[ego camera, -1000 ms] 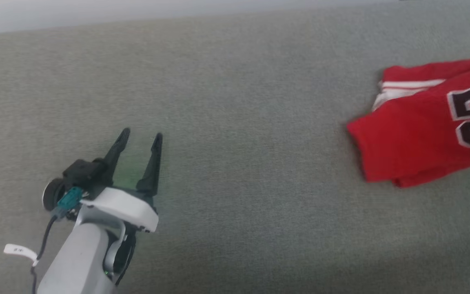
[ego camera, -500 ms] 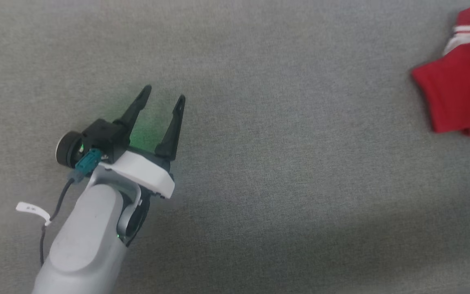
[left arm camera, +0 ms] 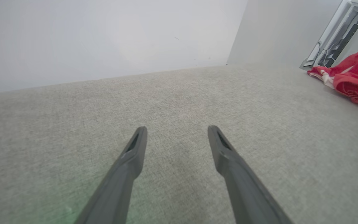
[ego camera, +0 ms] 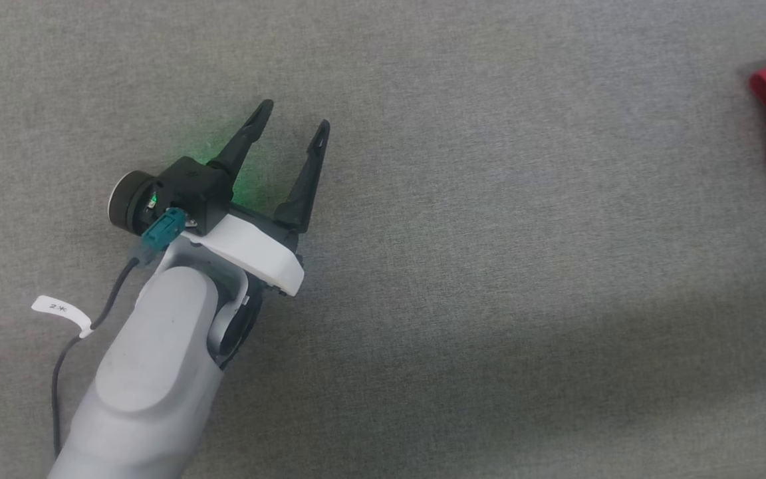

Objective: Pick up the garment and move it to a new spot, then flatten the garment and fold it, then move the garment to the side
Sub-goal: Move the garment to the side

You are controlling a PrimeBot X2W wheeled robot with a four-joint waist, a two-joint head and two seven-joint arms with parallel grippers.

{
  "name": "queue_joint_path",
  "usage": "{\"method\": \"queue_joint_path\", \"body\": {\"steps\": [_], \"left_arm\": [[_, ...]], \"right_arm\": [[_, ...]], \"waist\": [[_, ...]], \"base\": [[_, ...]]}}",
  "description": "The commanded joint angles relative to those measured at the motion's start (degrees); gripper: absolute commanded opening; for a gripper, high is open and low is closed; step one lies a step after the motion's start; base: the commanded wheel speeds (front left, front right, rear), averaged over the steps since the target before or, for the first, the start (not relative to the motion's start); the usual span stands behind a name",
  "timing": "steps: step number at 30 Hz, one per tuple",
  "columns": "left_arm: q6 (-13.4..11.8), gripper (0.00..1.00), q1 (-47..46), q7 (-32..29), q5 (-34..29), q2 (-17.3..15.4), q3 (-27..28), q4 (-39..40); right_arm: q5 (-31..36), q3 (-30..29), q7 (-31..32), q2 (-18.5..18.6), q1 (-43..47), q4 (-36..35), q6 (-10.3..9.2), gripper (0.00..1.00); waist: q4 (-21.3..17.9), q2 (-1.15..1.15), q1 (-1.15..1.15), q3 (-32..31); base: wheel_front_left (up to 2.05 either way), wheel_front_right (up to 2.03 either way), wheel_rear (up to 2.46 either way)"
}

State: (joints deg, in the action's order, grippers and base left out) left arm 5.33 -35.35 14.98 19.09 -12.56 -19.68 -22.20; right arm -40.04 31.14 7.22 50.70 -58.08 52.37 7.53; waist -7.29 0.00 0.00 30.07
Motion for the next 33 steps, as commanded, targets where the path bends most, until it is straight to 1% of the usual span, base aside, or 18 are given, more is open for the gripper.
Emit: {"method": "queue_joint_path", "body": {"steps": [1,4,5,6,7,8,9,16,23,33], "left_arm": [[0.48,1.0,-0.81,0.24,-0.14,0.11,-0.07,-0.57],[0.78,1.0,-1.26,0.24,0.43,0.21,0.25,-0.72],[0.82,1.0,-1.25,0.24,0.8,0.25,0.59,-0.66],[0.87,1.0,-1.22,0.24,0.95,0.14,0.81,-0.61],[0.85,1.0,-1.18,0.24,0.84,-0.08,1.01,-0.53],[0.95,1.0,-1.05,0.24,0.84,-0.28,1.16,-0.49],[1.03,1.0,-0.85,0.24,1.06,-0.38,1.41,-0.41],[1.38,1.0,0.63,0.24,0.35,-0.74,2.73,1.45],[0.57,1.0,3.56,0.24,-0.18,-0.88,6.05,3.84],[-0.5,1.0,10.1,0.24,0.12,-0.64,11.38,6.2]], "right_arm": [[-1.5,0.33,-1.17,-0.56,-1.04,1.33,-0.08,0.0],[-2.71,1.8,-1.21,-1.15,-1.25,3.05,-0.08,0.0],[-3.05,2.06,-1.26,-1.32,-1.54,3.57,-0.08,0.03],[-3.31,2.37,-1.37,-1.31,-1.91,4.12,-0.08,0.22],[-3.51,2.71,-1.35,-1.4,-2.27,4.71,-0.08,0.35],[-3.84,3.1,-1.32,-1.65,-2.45,4.9,-0.08,0.65],[-4.13,3.26,-1.46,-1.68,-2.69,5.27,-0.08,1.0],[-6.72,4.99,-2.56,-1.53,-4.06,6.13,-0.08,1.0],[-9.45,5.65,-4.59,-3.2,-4.41,5.99,-0.08,1.0],[-12.5,8.37,-9.55,-6.28,-0.81,1.42,-0.08,1.0]], "waist": [[0.38,0.0,0.0,0.43],[0.71,0.0,0.0,0.69],[0.77,0.0,0.0,0.7],[0.81,0.0,0.0,0.69],[0.84,0.0,0.0,0.65],[0.85,0.0,0.0,0.56],[0.86,0.0,0.0,0.47],[0.87,0.0,0.0,-0.83],[0.86,0.0,0.0,-3.76],[2.24,0.0,0.0,-10.15]], "base": [[0.0,0.0,0.0],[0.0,0.0,0.0],[0.0,0.0,0.0],[0.0,0.0,0.0],[0.0,0.0,0.0],[0.0,0.0,0.0],[0.0,0.0,0.0],[0.0,0.0,0.0],[0.0,0.0,0.0],[0.0,0.0,0.0]]}}
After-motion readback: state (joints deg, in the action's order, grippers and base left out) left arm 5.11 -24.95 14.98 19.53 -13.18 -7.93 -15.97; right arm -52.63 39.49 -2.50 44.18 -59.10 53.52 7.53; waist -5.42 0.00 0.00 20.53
